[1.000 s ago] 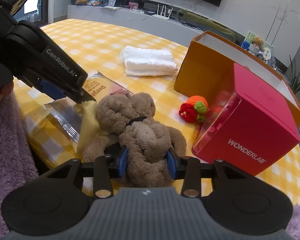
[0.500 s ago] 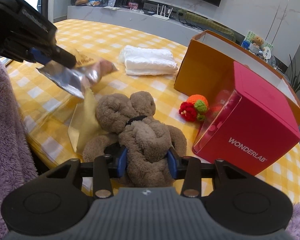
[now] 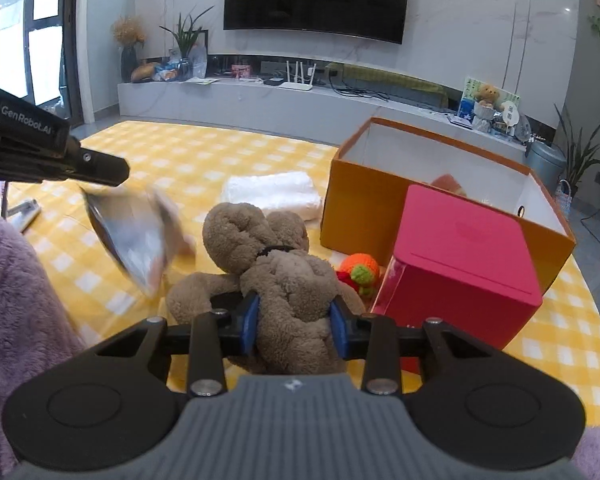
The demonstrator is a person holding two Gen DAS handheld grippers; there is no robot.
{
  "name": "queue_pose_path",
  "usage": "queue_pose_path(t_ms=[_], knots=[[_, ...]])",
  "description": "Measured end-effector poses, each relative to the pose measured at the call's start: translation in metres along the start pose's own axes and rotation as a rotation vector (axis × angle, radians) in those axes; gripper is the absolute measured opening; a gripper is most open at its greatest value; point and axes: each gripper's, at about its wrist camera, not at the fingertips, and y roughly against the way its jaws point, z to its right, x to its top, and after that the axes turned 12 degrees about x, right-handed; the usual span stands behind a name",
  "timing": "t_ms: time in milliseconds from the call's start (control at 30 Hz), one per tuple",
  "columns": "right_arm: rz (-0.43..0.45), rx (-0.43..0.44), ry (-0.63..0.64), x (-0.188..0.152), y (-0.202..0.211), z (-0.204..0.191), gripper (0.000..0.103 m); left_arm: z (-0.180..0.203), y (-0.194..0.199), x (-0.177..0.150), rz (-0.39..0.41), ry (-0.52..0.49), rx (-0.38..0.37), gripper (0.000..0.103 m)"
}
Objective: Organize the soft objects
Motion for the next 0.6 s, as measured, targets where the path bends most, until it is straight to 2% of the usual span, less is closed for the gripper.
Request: queue_pose_path(t_ms=[133,200,233,267,300,333,367,400,433,467,533,600], knots=[[-0.044,0.012,-0.023,-0.008,-0.008,0.001,0.037,-0.003,-0.015,-0.004,-0.090,0.004,0.014,0.000],[-0.058,0.026,-0.042,-0.013,-0.011,0.001,0.037,-0.005,-0.022,-0.008,-0.141,-0.025,0.070,0.004],[-0.062,0.029,-0.046,-0.015,-0.012,0.000,0.037,-0.005,-0.027,-0.010,-0.184,-0.056,0.097,0.011],[-0.062,0.032,-0.049,-0.016,-0.012,-0.001,0.037,-0.007,-0.033,-0.013,-0.224,-0.074,0.119,0.025],[-0.058,0.037,-0.051,-0.016,-0.012,-0.002,0.037,-0.009,-0.037,-0.016,-0.248,-0.073,0.142,0.032],[-0.053,0.042,-0.051,-0.015,-0.013,-0.003,0.037,-0.012,-0.040,-0.020,-0.269,-0.069,0.172,0.047],[-0.050,0.044,-0.049,-0.014,-0.013,-0.004,0.037,-0.014,-0.044,-0.023,-0.297,-0.062,0.197,0.059],[-0.048,0.048,-0.049,-0.013,-0.014,-0.002,0.037,-0.015,-0.048,-0.026,-0.319,-0.049,0.213,0.062],[-0.046,0.053,-0.050,-0.013,-0.015,-0.003,0.037,-0.016,-0.048,-0.028,-0.324,-0.039,0.208,0.069],[-0.048,0.058,-0.051,-0.014,-0.016,-0.002,0.037,-0.014,-0.049,-0.030,-0.324,-0.034,0.195,0.082],[-0.060,0.061,-0.054,-0.015,-0.021,-0.001,0.037,-0.005,-0.053,-0.034,-0.324,-0.054,0.199,0.088],[-0.072,0.064,-0.059,-0.017,-0.025,0.001,0.037,0.001,-0.059,-0.038,-0.333,-0.072,0.245,0.088]])
